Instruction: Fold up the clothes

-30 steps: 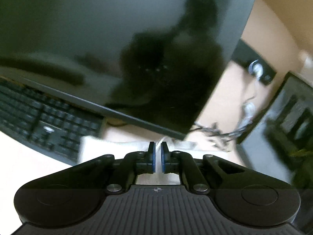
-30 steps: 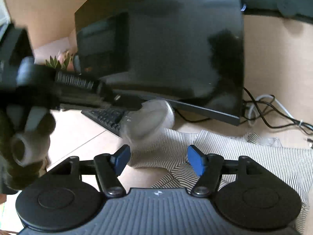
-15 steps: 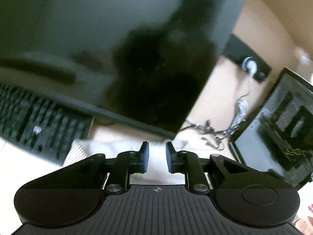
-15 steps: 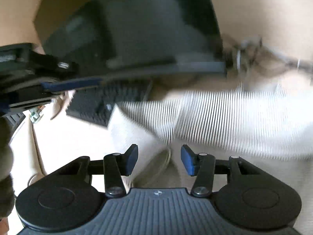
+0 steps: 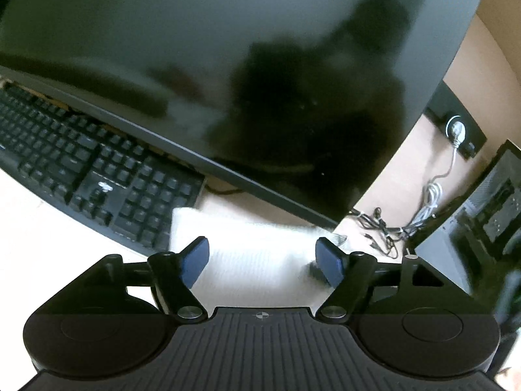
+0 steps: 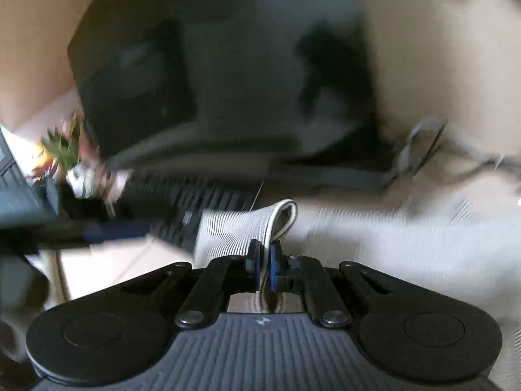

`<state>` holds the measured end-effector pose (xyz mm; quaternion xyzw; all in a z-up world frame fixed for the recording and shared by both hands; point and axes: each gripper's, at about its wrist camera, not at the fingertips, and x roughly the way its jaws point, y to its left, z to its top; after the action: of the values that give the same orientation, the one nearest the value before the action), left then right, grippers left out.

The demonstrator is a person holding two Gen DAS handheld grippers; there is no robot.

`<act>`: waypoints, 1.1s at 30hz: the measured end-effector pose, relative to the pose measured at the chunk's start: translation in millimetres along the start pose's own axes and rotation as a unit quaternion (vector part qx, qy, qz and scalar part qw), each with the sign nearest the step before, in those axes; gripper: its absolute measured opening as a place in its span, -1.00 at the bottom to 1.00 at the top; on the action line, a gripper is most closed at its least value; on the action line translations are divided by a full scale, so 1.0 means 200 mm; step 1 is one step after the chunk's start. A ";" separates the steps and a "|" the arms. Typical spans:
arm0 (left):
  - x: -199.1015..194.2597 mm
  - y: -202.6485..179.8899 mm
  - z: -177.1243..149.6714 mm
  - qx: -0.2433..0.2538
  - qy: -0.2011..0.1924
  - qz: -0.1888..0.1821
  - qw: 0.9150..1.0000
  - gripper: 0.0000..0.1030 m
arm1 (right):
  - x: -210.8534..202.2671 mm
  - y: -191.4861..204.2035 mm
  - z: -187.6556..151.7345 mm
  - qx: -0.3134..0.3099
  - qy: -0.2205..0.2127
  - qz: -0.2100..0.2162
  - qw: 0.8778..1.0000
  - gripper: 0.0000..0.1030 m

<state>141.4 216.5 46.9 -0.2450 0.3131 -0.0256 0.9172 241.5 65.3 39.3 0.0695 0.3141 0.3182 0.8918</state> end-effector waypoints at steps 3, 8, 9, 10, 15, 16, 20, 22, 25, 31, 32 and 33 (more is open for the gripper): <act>0.06 -0.04 -0.02 0.002 0.011 -0.014 1.000 0.72 | -0.17 -0.10 0.08 -0.011 -0.040 -0.037 0.998 -0.93; 0.18 -0.13 -0.08 0.019 0.044 -0.034 0.998 0.86 | -0.31 -0.30 0.11 -0.008 -0.065 -0.118 0.991 -0.93; 0.21 -0.14 -0.10 0.024 0.053 -0.035 0.998 0.87 | -0.34 -0.36 0.11 -0.003 -0.066 -0.131 0.989 -0.93; 0.24 -0.15 -0.12 0.028 0.062 -0.034 0.997 0.89 | -0.36 -0.40 0.11 0.000 -0.068 -0.146 0.987 -0.93; 0.36 -0.18 -0.23 0.035 0.112 -0.021 0.993 0.92 | -0.41 -0.60 0.08 0.027 -0.059 -0.191 0.979 -0.93; 0.38 -0.18 -0.25 0.036 0.122 -0.021 0.992 0.92 | -0.44 -0.64 0.07 0.029 -0.056 -0.196 0.979 -0.93; 0.43 -0.21 -0.32 0.044 0.147 -0.021 0.988 0.93 | -0.41 -0.72 0.03 0.033 -0.038 -0.216 0.975 -0.93; 0.44 -0.22 -0.35 0.050 0.153 -0.023 0.987 0.95 | -0.40 -0.75 0.02 0.034 -0.030 -0.221 0.974 -0.93; 0.46 -0.23 -0.38 0.057 0.160 -0.021 0.985 0.97 | -0.38 -0.80 -0.01 0.041 -0.015 -0.220 0.975 -0.92; 0.47 -0.22 -0.41 0.058 0.170 -0.010 0.984 0.99 | -0.37 -0.85 -0.05 0.048 0.000 -0.223 0.974 -0.92; 0.47 -0.22 -0.41 0.058 0.171 -0.008 0.984 0.99 | -0.38 -0.86 -0.05 0.047 0.001 -0.232 0.972 -0.92; 0.47 -0.22 -0.41 0.057 0.172 -0.007 0.983 0.99 | -0.38 -0.86 -0.06 0.047 0.001 -0.241 0.969 -0.92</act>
<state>172.9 123.5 -41.6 -0.1861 0.4620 -0.0917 0.8623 279.5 -117.9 13.5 0.0328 0.3373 0.0789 0.9375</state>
